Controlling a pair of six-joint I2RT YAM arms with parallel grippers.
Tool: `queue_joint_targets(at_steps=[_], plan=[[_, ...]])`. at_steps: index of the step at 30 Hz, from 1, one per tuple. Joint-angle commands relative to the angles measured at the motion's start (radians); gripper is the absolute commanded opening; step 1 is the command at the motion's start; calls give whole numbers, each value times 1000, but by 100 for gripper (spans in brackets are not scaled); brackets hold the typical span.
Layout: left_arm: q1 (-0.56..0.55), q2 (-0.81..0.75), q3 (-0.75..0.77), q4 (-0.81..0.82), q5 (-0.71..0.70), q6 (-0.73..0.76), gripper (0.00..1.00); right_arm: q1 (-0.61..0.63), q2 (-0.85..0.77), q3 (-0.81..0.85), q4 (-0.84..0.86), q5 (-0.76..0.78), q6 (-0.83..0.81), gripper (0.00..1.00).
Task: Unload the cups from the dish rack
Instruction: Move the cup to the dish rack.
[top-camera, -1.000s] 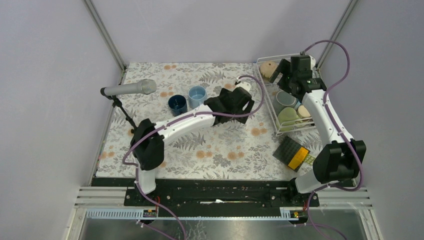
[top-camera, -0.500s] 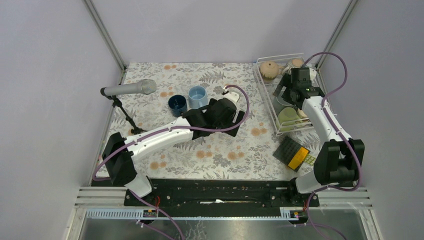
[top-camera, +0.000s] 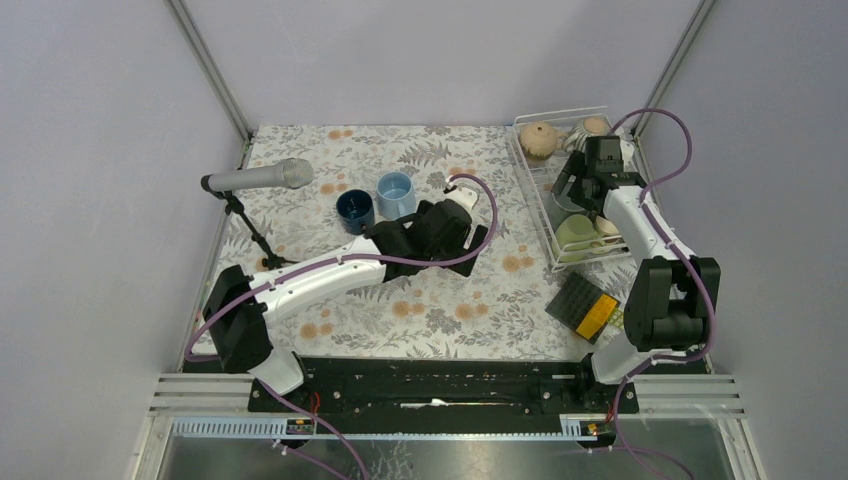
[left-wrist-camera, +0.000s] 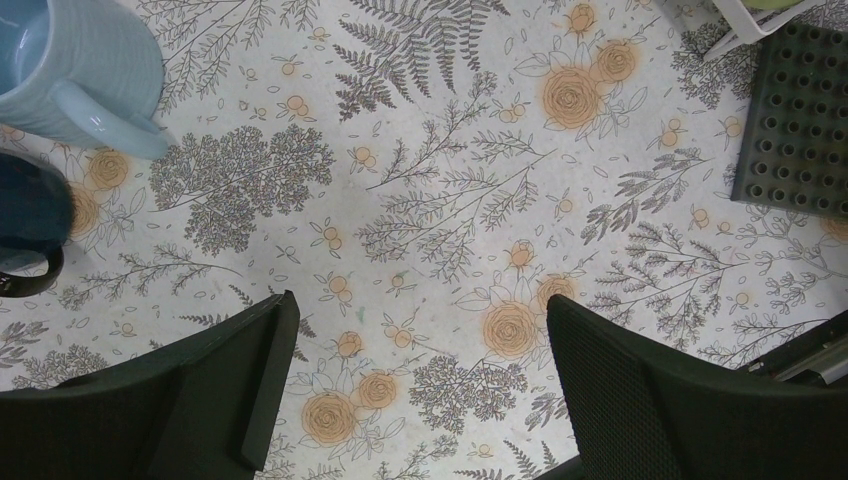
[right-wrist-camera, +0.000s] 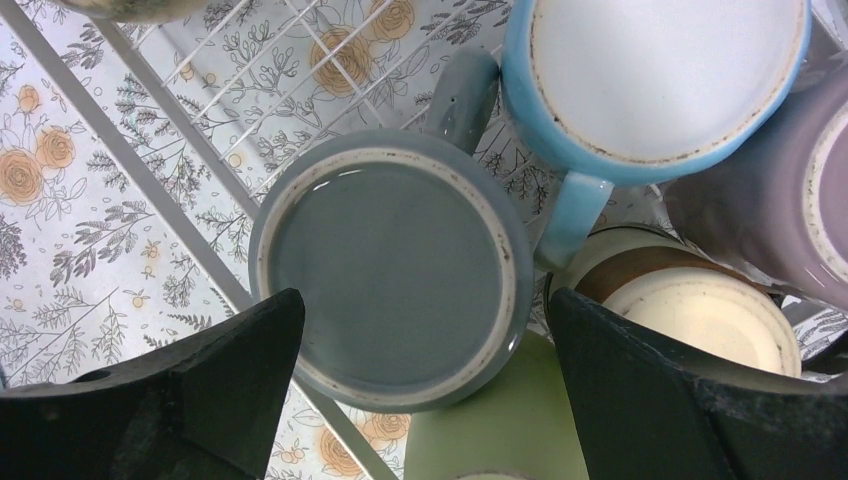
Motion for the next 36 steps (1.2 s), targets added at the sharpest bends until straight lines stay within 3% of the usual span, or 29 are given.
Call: queue_joint_targets(at_steps=[1,12,28,36], plan=[[-1,-40,-2,47,8,-3,99,-5,23,35,37,-42,3,100],[0,-34,-5,48,7,-2,99,-3,96,114,79,-169,114,100],[-1,-20,1,48,14,2,99,-3,282,345,96,-151,181,100],[0,-17,3,48,16,3,99,-3,293,386,94,-168,166,100]])
